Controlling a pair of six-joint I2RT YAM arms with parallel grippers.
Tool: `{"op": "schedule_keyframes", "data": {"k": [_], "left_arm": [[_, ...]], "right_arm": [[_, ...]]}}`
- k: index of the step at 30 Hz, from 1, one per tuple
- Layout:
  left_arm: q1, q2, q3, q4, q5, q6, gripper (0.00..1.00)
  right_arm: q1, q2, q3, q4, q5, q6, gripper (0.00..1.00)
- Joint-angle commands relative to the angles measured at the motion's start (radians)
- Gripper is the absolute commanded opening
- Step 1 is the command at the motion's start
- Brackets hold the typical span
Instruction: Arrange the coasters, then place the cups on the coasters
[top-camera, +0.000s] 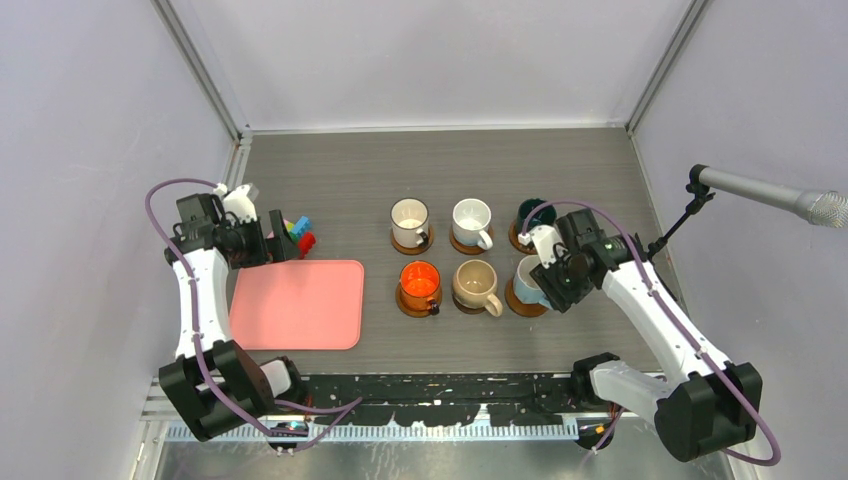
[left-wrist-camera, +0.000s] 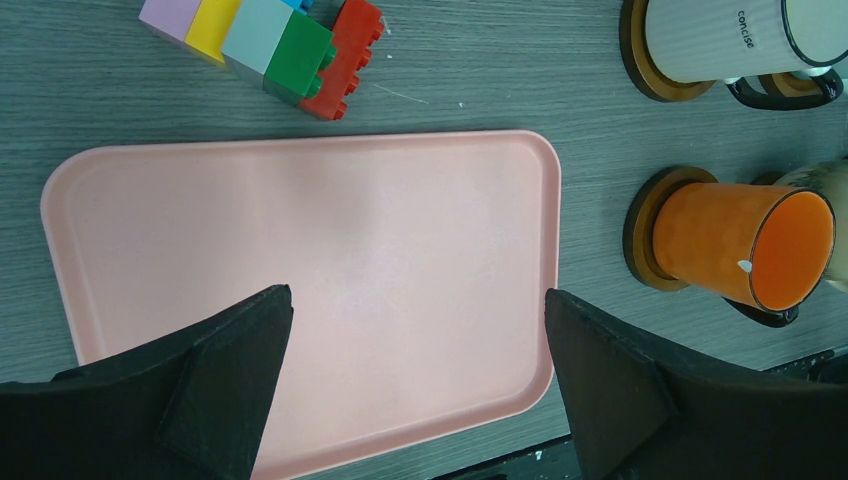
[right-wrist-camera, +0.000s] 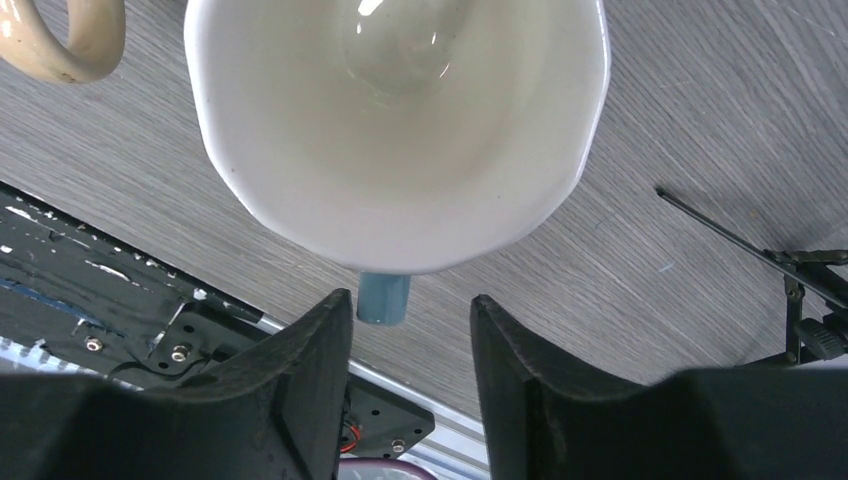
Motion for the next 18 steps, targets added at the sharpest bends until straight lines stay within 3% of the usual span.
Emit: {"op": "schedule_keyframes", "data": {"k": [1, 4, 6, 18], "left_arm": [[-0.003, -0.002, 0.036, 0.020, 0.012, 0.006, 1.00], [-0.003, 0.010, 0.050, 0.010, 0.015, 0.008, 1.00], [-0.003, 0.021, 0.062, 0.001, 0.021, 0.012, 1.00], [-0.076, 0.055, 0.129, -0.013, -0.017, 0.036, 1.00]], "right_arm": [[-0.006, -0.009, 0.068, -0.036, -0.007, -0.017, 0.57], [-0.005, -0.012, 0.101, -0.058, -0.029, -0.016, 0.74], [-0.005, -0.014, 0.125, -0.077, -0.050, -0.013, 0.80], [-0.005, 0.043, 0.324, -0.120, -0.134, 0.060, 0.83]]}}
